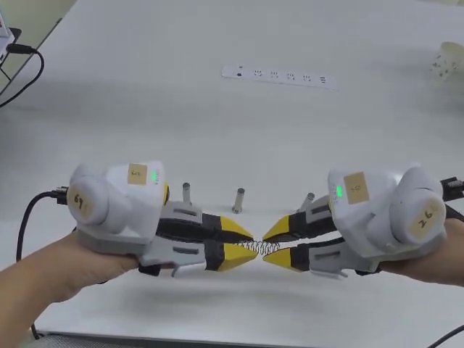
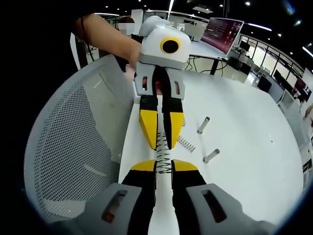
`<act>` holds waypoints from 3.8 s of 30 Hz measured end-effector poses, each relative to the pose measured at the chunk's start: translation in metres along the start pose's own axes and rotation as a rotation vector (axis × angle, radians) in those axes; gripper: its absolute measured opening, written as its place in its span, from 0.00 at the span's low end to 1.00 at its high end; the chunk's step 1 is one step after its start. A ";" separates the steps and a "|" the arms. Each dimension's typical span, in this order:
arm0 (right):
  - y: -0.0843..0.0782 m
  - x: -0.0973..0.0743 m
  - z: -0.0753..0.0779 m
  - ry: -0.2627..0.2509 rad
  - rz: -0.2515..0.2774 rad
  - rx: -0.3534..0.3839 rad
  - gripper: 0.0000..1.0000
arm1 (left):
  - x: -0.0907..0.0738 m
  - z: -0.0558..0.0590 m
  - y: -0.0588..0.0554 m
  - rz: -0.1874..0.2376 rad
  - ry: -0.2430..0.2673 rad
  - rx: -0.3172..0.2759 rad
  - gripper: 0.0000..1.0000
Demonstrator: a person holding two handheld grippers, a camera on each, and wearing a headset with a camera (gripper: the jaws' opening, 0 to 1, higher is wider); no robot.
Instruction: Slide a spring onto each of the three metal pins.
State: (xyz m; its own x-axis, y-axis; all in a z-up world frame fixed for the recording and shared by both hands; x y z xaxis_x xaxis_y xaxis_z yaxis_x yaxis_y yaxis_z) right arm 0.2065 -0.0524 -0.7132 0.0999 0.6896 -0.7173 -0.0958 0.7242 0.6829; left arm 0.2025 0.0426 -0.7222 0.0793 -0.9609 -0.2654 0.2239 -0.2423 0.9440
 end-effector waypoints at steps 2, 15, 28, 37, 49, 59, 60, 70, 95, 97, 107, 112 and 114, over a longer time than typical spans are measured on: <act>0.000 0.000 0.000 0.000 -0.001 -0.001 0.09 | 0.000 0.000 0.000 0.001 0.000 -0.002 0.02; -0.007 -0.001 0.001 0.004 -0.010 0.039 0.12 | -0.001 0.002 0.003 0.013 -0.008 -0.015 0.02; -0.009 -0.002 0.001 0.001 0.003 0.064 0.09 | -0.003 0.002 0.003 0.015 -0.004 -0.024 0.02; -0.003 -0.008 0.005 -0.018 0.003 0.084 0.07 | -0.003 0.000 0.000 0.027 0.004 -0.026 0.02; 0.016 -0.015 0.008 -0.006 0.031 0.075 0.07 | -0.006 -0.003 -0.001 0.036 -0.002 -0.024 0.02; 0.032 -0.019 0.012 0.024 0.099 0.135 0.07 | -0.007 -0.004 0.004 0.062 -0.007 -0.033 0.02; 0.033 -0.018 0.012 0.022 0.106 0.141 0.07 | -0.008 -0.004 0.004 0.066 -0.003 -0.035 0.02; 0.037 -0.014 0.008 0.004 0.152 0.165 0.06 | -0.009 -0.002 0.003 0.061 0.002 -0.036 0.01; 0.041 -0.016 0.007 0.008 0.236 0.245 0.09 | -0.013 0.002 0.009 0.070 0.015 -0.002 0.01; 0.041 -0.015 0.007 0.010 0.248 0.251 0.09 | -0.013 0.002 0.011 0.073 0.014 0.000 0.01; 0.042 -0.015 0.010 -0.013 0.310 0.288 0.08 | -0.017 -0.001 0.013 0.090 0.024 -0.010 0.01; 0.043 -0.014 0.009 -0.017 0.299 0.273 0.08 | -0.016 -0.001 0.013 0.085 0.028 -0.003 0.02; 0.043 -0.014 0.009 -0.015 0.295 0.269 0.08 | -0.016 -0.001 0.013 0.084 0.029 -0.008 0.02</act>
State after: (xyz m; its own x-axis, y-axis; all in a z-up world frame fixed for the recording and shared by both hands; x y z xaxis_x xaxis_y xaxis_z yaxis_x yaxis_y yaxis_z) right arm 0.2100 -0.0308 -0.6727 0.1219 0.8666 -0.4839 0.1401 0.4676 0.8728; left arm 0.2048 0.0549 -0.7062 0.1265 -0.9734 -0.1912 0.2233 -0.1599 0.9616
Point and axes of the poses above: the centre of the closed fingertips' face, and the gripper's own axes: x roughly forward along the fingers, z roughly to its right, y roughly out of its top, the point moved 6 cm from there along -x, roughly backward along the fingers, and after that the axes turned 4 degrees about -y, right-handed, at the moved point
